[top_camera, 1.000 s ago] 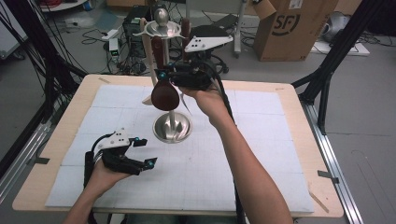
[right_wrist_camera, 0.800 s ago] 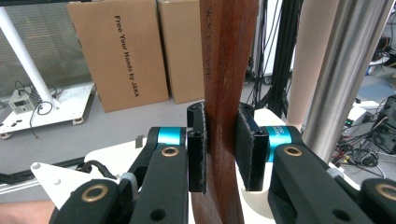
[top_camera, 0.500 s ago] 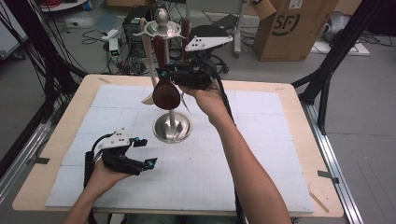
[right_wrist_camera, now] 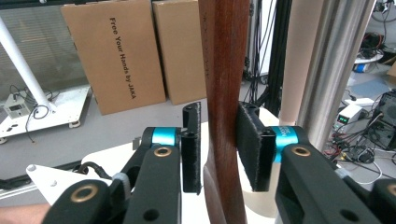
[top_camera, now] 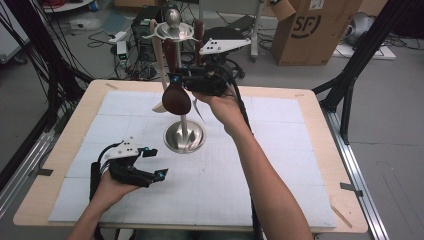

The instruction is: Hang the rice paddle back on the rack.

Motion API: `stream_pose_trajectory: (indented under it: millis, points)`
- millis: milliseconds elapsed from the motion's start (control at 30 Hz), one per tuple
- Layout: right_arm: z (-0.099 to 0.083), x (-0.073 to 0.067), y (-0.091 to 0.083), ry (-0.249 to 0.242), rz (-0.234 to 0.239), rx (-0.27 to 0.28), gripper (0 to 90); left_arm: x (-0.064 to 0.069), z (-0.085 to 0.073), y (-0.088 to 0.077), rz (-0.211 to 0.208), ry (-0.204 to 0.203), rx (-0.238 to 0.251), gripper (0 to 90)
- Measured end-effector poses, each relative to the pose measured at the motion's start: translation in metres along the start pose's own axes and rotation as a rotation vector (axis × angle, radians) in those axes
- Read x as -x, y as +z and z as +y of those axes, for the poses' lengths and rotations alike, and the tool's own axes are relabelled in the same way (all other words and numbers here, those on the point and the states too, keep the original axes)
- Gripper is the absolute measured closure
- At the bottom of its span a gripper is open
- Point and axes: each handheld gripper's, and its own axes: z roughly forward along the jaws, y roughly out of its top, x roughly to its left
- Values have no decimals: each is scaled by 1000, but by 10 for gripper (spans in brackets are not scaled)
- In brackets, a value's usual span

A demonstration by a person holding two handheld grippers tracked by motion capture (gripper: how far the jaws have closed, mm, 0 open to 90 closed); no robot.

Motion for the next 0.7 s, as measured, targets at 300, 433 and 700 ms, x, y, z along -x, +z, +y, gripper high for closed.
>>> stream_pose_trajectory:
  millis: [300,433,700]
  points:
    - [-1,-1,-6,6,-5,7,650,0,0,0,3,1,1,194]
    - [-4,0,-10,10,-7,11,621,0,0,0,-1,-1,0,193]
    - [-8,1,-19,23,-18,15,541,0,0,1,4,-2,-1,193]
